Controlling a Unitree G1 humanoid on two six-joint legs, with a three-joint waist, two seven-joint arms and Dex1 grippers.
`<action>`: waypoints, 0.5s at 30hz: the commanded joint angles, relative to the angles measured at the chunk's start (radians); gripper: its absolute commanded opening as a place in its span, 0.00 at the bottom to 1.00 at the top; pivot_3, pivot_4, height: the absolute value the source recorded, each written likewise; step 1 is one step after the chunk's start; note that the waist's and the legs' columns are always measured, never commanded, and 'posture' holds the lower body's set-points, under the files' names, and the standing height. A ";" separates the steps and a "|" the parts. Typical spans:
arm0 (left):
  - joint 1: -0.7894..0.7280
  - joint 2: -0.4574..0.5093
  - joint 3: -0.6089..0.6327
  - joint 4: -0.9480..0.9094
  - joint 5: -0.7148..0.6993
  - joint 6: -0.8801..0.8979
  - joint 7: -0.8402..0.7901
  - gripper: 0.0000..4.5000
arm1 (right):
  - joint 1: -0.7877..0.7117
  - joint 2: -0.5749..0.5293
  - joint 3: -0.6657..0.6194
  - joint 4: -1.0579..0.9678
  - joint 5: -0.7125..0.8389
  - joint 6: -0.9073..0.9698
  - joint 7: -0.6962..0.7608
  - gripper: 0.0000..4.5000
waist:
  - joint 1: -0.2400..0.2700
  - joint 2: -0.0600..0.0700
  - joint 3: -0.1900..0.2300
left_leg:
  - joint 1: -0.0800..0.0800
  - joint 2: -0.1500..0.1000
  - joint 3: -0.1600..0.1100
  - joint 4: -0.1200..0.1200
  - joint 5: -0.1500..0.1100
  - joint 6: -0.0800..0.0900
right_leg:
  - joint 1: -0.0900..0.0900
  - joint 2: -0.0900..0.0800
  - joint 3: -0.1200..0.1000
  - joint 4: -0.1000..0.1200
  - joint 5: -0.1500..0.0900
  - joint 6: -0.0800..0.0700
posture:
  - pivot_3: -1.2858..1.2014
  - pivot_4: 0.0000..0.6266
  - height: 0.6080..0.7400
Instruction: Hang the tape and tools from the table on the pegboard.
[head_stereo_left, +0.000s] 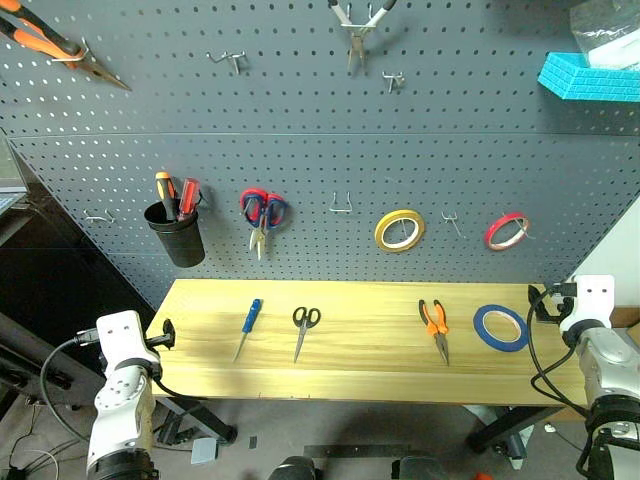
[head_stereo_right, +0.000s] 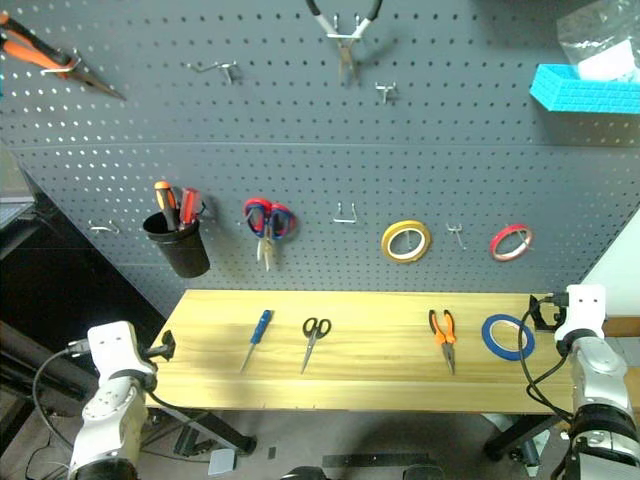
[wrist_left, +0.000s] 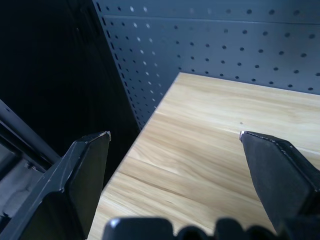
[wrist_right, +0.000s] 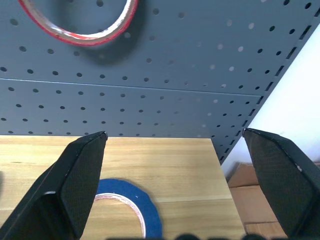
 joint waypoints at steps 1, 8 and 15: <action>0.002 0.025 -0.022 -0.044 0.035 -0.046 -0.017 0.99 | -0.024 -0.021 -0.016 -0.011 0.005 -0.027 -0.006 1.00 | 0.000 0.000 0.000 | 0.000 0.000 0.000 0.000 0.000 0.000 | 0.000 0.000 0.000 0.000 0.000 0.000 | 0.51 0.00 1.00; 0.008 0.021 -0.031 -0.041 0.044 -0.077 -0.041 0.99 | -0.012 -0.011 -0.028 -0.028 0.025 -0.012 -0.003 1.00 | 0.000 0.000 0.000 | 0.000 0.000 0.000 0.000 0.000 0.000 | 0.000 0.000 0.000 0.000 0.000 0.000 | 0.51 0.00 1.00; 0.025 0.013 -0.012 -0.098 -0.006 -0.022 -0.077 0.99 | 0.020 -0.012 -0.030 -0.067 0.042 0.022 0.007 1.00 | 0.000 0.000 0.000 | 0.000 0.000 0.000 0.000 0.000 0.000 | 0.000 0.000 0.000 0.000 0.000 0.000 | 0.51 0.01 1.00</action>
